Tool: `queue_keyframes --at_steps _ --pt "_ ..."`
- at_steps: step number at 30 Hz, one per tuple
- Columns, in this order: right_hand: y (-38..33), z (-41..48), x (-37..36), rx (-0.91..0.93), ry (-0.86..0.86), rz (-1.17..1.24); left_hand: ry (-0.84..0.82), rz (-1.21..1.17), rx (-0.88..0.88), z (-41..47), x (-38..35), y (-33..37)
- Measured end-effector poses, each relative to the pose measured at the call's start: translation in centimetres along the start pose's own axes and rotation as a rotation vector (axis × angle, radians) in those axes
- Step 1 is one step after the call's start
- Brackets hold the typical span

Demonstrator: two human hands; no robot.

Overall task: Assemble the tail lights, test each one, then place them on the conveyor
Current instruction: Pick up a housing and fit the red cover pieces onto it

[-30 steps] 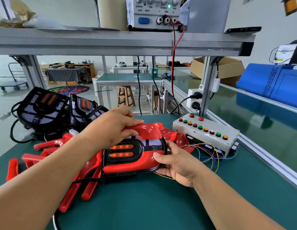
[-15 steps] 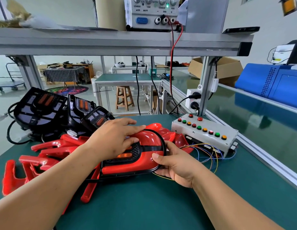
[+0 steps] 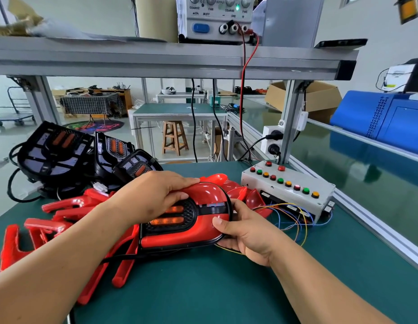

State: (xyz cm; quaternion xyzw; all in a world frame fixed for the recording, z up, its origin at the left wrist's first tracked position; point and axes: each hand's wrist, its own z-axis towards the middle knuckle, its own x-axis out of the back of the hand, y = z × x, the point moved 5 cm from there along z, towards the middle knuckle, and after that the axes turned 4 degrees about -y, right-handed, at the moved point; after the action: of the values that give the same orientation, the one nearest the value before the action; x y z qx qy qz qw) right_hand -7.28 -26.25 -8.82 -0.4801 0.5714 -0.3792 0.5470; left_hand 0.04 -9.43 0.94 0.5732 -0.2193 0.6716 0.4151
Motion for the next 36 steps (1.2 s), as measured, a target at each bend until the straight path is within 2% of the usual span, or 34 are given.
queue_keyframes --at_steps 11,16,24,30,36 --pt "-0.1 -0.2 -0.1 -0.006 -0.014 0.022 -0.037 0.111 0.005 0.6 -0.5 0.3" --pt "-0.1 -0.3 -0.2 -0.001 0.006 -0.002 0.057 0.118 0.017 0.1 -1.5 0.6" --pt "-0.4 -0.3 -0.4 0.024 0.028 -0.047 0.087 0.042 -0.046 -0.3 -0.8 0.0" --pt "-0.3 -0.4 -0.2 0.004 0.018 -0.021 0.185 0.014 -0.138 -0.7 0.9 0.9" --pt "-0.3 -0.5 -0.3 -0.004 0.013 -0.015 0.175 0.019 -0.192 -0.5 1.0 1.5"
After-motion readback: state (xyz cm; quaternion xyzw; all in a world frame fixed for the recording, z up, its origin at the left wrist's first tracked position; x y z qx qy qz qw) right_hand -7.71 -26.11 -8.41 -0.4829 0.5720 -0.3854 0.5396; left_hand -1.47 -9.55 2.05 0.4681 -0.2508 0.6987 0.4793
